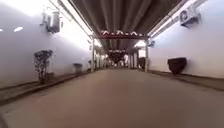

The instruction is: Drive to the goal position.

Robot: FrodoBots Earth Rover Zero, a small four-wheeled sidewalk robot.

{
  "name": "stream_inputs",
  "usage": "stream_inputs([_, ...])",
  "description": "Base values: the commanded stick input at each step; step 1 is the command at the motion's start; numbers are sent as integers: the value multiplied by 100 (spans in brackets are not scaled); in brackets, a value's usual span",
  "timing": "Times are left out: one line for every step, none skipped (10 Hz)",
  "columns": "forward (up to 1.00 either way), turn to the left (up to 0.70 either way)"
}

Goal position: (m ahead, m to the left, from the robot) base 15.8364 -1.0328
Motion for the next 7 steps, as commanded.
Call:
stream_inputs([85,0])
stream_inputs([85,0])
stream_inputs([85,0])
stream_inputs([85,0])
stream_inputs([85,0])
stream_inputs([85,0])
stream_inputs([85,0])
